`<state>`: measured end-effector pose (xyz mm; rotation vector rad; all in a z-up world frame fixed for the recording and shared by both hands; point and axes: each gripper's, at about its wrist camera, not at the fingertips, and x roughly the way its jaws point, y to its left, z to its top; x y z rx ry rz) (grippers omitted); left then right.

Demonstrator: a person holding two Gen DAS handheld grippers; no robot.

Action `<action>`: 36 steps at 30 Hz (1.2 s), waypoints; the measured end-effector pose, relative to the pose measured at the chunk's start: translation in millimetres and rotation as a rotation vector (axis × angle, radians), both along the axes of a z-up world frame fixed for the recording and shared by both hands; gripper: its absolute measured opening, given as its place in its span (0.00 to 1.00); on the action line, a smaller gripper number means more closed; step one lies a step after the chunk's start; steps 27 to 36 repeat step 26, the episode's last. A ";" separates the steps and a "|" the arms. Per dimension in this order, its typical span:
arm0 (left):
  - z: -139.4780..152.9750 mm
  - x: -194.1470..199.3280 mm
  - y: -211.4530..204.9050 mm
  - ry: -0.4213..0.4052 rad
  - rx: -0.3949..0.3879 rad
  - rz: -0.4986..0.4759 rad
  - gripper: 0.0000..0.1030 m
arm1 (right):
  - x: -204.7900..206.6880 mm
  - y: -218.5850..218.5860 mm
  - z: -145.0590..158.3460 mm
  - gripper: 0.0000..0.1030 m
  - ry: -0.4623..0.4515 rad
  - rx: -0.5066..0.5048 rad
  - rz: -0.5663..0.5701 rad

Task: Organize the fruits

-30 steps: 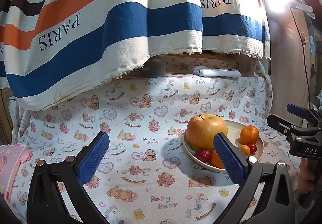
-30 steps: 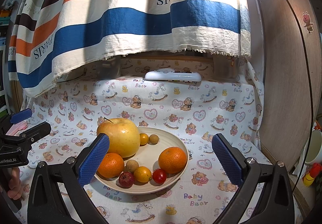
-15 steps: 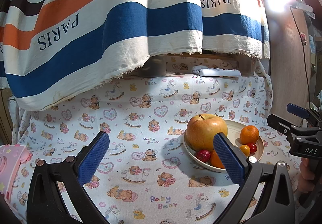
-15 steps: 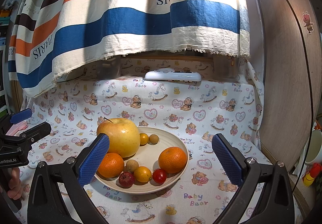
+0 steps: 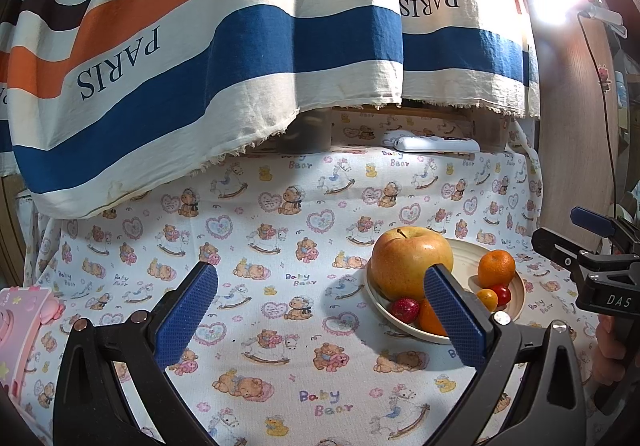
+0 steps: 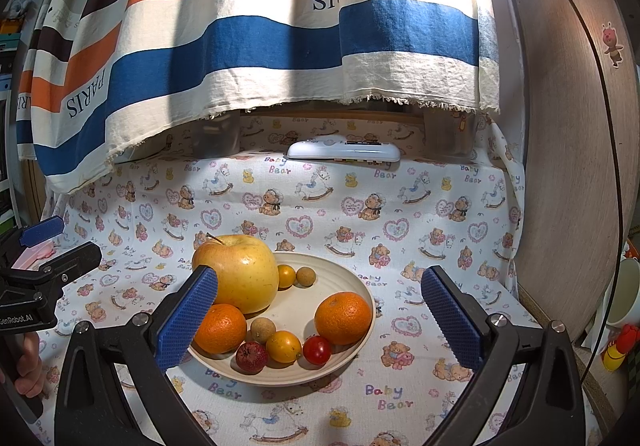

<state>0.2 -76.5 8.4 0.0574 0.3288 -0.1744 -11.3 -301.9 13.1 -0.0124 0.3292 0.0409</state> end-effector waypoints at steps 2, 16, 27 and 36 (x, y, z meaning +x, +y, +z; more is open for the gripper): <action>-0.1 -0.1 0.0 0.000 0.001 0.000 1.00 | -0.1 0.0 -0.1 0.99 0.000 0.000 0.000; 0.4 0.2 -0.6 0.000 0.000 0.001 1.00 | -1.0 0.5 -1.8 0.99 0.004 -0.001 0.002; 0.2 0.3 -0.7 0.001 0.000 -0.006 1.00 | -1.4 0.5 -2.2 0.99 0.003 -0.001 0.002; 0.2 0.3 -0.7 0.001 0.000 -0.006 1.00 | -1.4 0.5 -2.2 0.99 0.003 -0.001 0.002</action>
